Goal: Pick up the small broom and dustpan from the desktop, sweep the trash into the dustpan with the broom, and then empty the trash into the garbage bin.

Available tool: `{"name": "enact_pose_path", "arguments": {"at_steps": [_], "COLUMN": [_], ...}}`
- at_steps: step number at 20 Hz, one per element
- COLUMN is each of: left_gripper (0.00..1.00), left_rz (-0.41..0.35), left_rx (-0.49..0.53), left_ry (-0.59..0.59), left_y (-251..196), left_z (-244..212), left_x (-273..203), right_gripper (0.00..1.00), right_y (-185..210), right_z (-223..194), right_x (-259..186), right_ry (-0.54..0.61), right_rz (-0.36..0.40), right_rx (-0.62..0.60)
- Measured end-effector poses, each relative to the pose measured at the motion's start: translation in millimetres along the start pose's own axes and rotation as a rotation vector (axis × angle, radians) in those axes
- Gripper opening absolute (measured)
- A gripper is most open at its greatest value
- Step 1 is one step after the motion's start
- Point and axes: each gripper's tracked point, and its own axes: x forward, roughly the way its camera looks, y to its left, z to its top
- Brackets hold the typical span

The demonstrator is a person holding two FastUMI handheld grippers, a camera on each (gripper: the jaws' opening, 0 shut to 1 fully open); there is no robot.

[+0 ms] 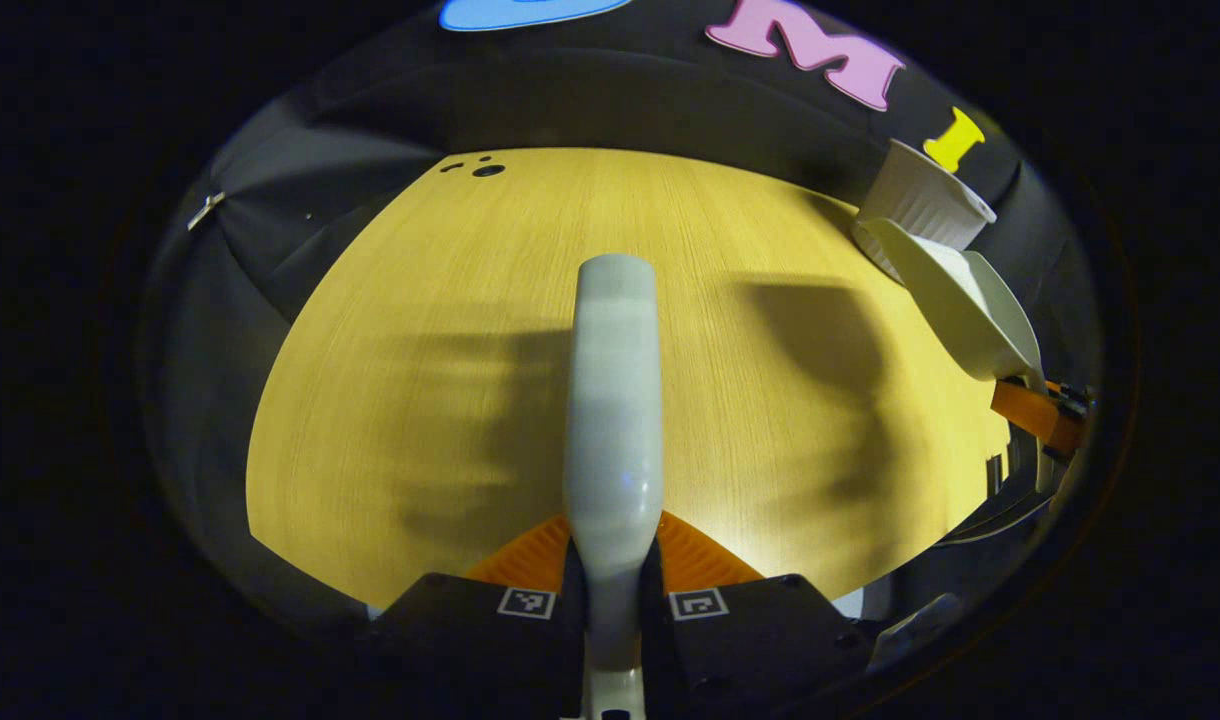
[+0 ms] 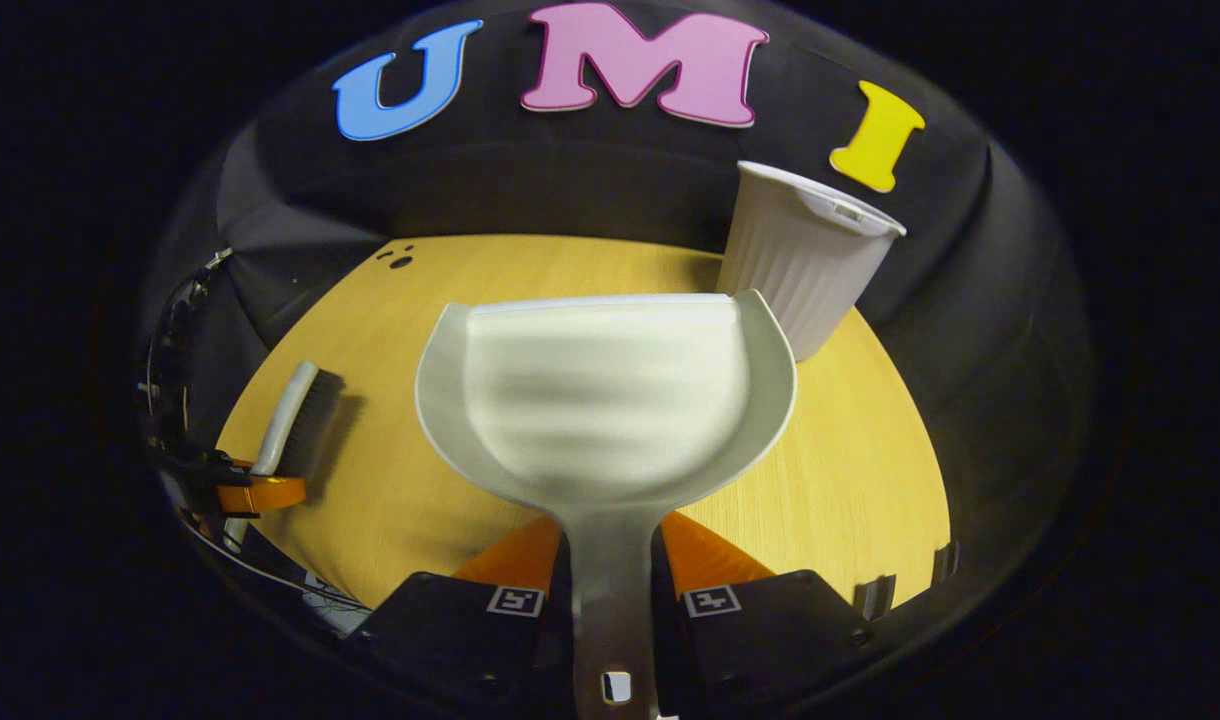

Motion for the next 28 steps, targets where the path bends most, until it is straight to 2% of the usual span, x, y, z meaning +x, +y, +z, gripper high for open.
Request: {"name": "enact_pose_path", "arguments": {"at_steps": [2, 5, 6, 9, 11, 13, 15, 17, 19, 21, 22, 23, 24, 25, 26, 27, 28], "left_gripper": [0.27, 0.27, 0.28, 0.28, 0.27, 0.28, 0.29, 0.27, 0.29, 0.29, 0.34, 0.29, 0.46, 0.5, 0.66, 0.83, 0.99], "left_rz": [0.015, 0.045, 0.057, 0.083, 0.089, 0.094, 0.117, 0.125, 0.131, 0.129, 0.114, 0.107, 0.095, 0.077, 0.063, 0.051, 0.047], "left_rx": [0.02, 0.054, 0.07, 0.093, 0.073, 0.062, 0.099, 0.14, 0.16, 0.145, 0.129, 0.116, 0.108, 0.098, 0.095, 0.095, 0.1], "left_ry": [0.028, 0.047, 0.046, 0.075, 0.096, 0.103, 0.106, 0.114, 0.122, 0.122, 0.118, 0.109, 0.097, 0.083, 0.069, 0.057, 0.039], "left_y": [-5.9, -6.7, -6.7, -7.5, -9.8, -12.7, -17.7, -21.5, -20.5, -20.3, -24.0, -25.0, -27.5, -30.7, -33.4, -36.5, -37.9], "left_z": [1.2, 13.5, 17.1, 20.6, 20.1, 21.3, 24.5, 25.6, 25.8, 23.7, 22.6, 22.8, 23.8, 25.9, 27.9, 27.3, 30.4], "left_x": [11.2, 28.6, 30.9, 37.5, 44.7, 51.0, 55.5, 56.3, 56.5, 53.8, 52.0, 48.3, 44.9, 41.8, 37.7, 34.1, 23.5], "right_gripper": [0.36, 0.36, 0.33, 0.36, 0.37, 0.37, 0.38, 0.39, 0.39, 0.4, 0.4, 0.4, 0.42, 0.51, 0.57, 0.66, 0.83], "right_y": [1.7, -0.6, -1.0, -3.1, -2.5, -4.4, -4.9, -1.1, -1.8, 2.2, 1.7, 2.3, 3.4, 5.7, 7.2, 6.9, 5.6], "right_z": [-18.9, -38.3, -40.4, -44.7, -46.4, -42.6, -43.9, -45.0, -46.4, -42.2, -40.8, -38.4, -36.1, -33.5, -29.9, -26.7, -24.3], "right_x": [19.3, 36.4, 40.5, 55.9, 63.6, 70.4, 73.6, 74.3, 75.4, 71.9, 72.3, 70.2, 67.1, 63.9, 61.2, 56.9, 51.3], "right_ry": [0.065, 0.14, 0.15, 0.19, 0.223, 0.228, 0.238, 0.249, 0.255, 0.243, 0.236, 0.229, 0.22, 0.209, 0.193, 0.174, 0.161], "right_rz": [0.02, 0.027, 0.032, 0.047, 0.07, 0.082, 0.095, 0.121, 0.13, 0.143, 0.146, 0.148, 0.15, 0.154, 0.154, 0.15, 0.144], "right_rx": [0.033, 0.019, 0.024, 0.011, 0.022, 0.013, -0.009, 0.004, 0.007, 0.026, 0.027, 0.024, 0.025, 0.025, 0.019, 0.01, 0.006]}}
